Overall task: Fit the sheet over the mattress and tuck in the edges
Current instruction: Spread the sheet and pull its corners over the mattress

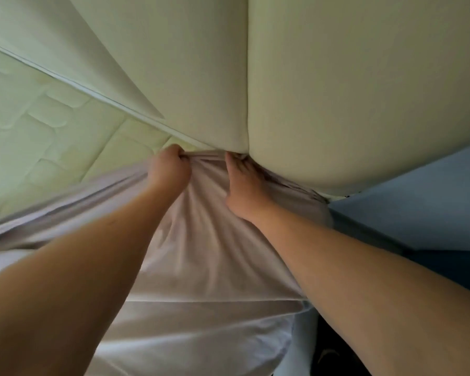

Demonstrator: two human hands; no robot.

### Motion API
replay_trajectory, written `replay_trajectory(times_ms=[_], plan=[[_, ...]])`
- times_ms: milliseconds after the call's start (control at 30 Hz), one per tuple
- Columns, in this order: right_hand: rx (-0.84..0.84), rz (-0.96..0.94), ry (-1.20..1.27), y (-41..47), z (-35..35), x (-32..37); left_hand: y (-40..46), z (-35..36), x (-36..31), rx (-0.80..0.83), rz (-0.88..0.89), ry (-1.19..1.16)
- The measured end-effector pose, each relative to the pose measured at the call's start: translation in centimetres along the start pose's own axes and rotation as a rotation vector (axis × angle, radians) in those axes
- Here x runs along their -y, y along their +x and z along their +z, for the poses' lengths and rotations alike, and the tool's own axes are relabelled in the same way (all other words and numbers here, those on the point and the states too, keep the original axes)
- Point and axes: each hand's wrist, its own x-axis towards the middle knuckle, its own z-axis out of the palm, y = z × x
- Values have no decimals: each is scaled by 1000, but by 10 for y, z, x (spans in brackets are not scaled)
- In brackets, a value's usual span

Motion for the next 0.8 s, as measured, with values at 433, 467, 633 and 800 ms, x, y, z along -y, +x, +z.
replay_trajectory(times_ms=[433, 467, 633, 800], plan=[[12, 43, -182, 3, 12, -18, -8, 35, -4, 312, 284, 305], [45, 77, -185, 4, 13, -15, -5, 32, -8, 358, 271, 268], [87, 176, -181, 2, -3, 20, -22, 5, -32, 325, 192, 38], [108, 52, -248, -16, -16, 64, -68, -33, -15, 279, 28, -21]])
